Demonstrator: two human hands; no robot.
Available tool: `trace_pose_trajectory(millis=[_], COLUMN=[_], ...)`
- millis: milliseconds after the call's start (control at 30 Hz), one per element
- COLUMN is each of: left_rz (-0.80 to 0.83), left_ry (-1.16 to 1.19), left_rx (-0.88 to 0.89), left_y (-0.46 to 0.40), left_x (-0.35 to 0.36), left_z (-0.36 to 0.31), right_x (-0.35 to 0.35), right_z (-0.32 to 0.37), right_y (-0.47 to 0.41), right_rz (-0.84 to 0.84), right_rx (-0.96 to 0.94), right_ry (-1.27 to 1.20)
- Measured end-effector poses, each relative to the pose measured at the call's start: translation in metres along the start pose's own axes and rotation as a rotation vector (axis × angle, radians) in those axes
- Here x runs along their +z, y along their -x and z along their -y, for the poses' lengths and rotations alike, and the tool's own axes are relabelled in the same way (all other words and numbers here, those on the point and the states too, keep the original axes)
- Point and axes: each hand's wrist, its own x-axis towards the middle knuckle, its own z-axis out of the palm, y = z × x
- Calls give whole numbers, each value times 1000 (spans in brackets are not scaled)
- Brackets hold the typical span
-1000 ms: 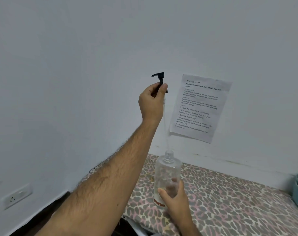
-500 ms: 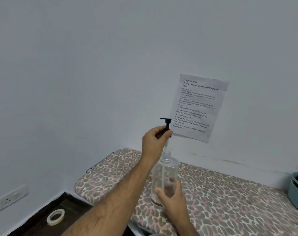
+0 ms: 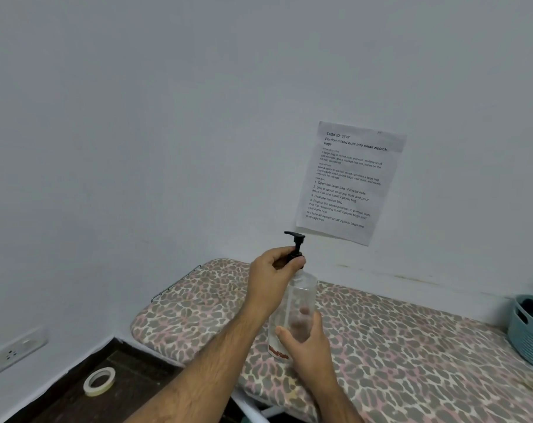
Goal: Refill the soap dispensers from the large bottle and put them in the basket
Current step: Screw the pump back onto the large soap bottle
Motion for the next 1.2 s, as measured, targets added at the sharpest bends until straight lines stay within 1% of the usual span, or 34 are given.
trace_pose_trajectory(millis=[200,367,533,633,733,833,900,1000,1133,1200], left_rz=[-28,-61,-35,7,101,179,199,174,61,44], left_ry=[-19,-130,-172,-183,-125,-115,-123,-118,-155,-134], left_rx=[-1,14,6,-1,-38,-57,-72,-93,-59,-67], left_y=[5,5,3,-1,-1,1,2,2,-4,-7], left_x=[1,2,3,0,-7,-12,-12,-7,-3,-3], left_z=[0,-3,-4,-5,-4,-1,-1,-2,-3,-7], right_x=[0,1,-1,-1,-1,-1,-1,-1,0,0], right_z=[0,-7,0,0,-2,1,2,2,-2,-3], right_y=[2,-2,1,1,0,1,2,2,1,1], right_rz=[5,-3,9,2,9,13,11,9,10,7], right_rx=[2,8,10,8,7,0,-3,-7,-11,-16], right_ry=[-7,-4,7,0,-6,-20,-22,-15,-18,-20])
